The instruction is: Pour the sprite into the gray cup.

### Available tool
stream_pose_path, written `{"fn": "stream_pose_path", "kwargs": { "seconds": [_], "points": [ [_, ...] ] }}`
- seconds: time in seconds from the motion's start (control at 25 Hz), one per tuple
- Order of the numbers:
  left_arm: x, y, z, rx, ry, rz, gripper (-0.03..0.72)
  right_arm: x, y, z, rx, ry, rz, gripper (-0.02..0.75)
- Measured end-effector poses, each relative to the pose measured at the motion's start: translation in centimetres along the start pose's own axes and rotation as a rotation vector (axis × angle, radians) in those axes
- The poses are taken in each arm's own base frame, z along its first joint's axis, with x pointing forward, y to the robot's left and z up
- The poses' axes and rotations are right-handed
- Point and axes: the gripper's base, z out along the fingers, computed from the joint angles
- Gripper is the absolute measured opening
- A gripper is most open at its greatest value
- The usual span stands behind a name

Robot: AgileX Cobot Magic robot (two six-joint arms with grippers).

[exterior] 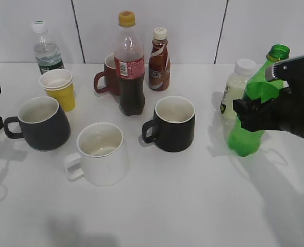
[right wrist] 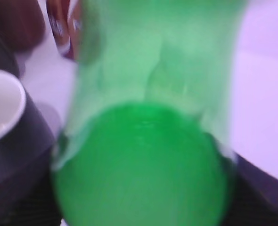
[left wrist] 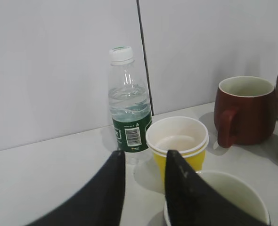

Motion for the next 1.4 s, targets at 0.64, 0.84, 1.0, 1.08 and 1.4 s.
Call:
{"fn": "stream_pose_path", "kwargs": {
  "seconds": [0.64,0.84,1.0,1.08,1.4],
  "points": [
    [-8.0,1.6,-3.6,-0.147,0.147,-0.075,0.239,-12.4,-0.9,-8.9,0.062,-0.231,-0.021,0.586],
    [-12.9,1.9,-9.2,-0.254,0.33,-0.175,0.335,-13.9,-1.0,-15.2,0.086,-0.123,0.039,0.587],
    [-14.5,1.1,-14.3,-0.28,0.428,-0.229,0.426,-11.9,-0.7,-19.7,0.092,0.059,0.077,0.588],
    [-14.3,0.5,-16.6,-0.282,0.477,-0.253,0.438,-10.6,-0.5,-21.3,0.095,0.166,0.086,0.588],
    [-12.0,-1.0,-22.9,-0.311,0.655,-0.279,0.424,-3.1,0.3,-26.2,0.096,0.422,0.116,0.588]
  ]
}}
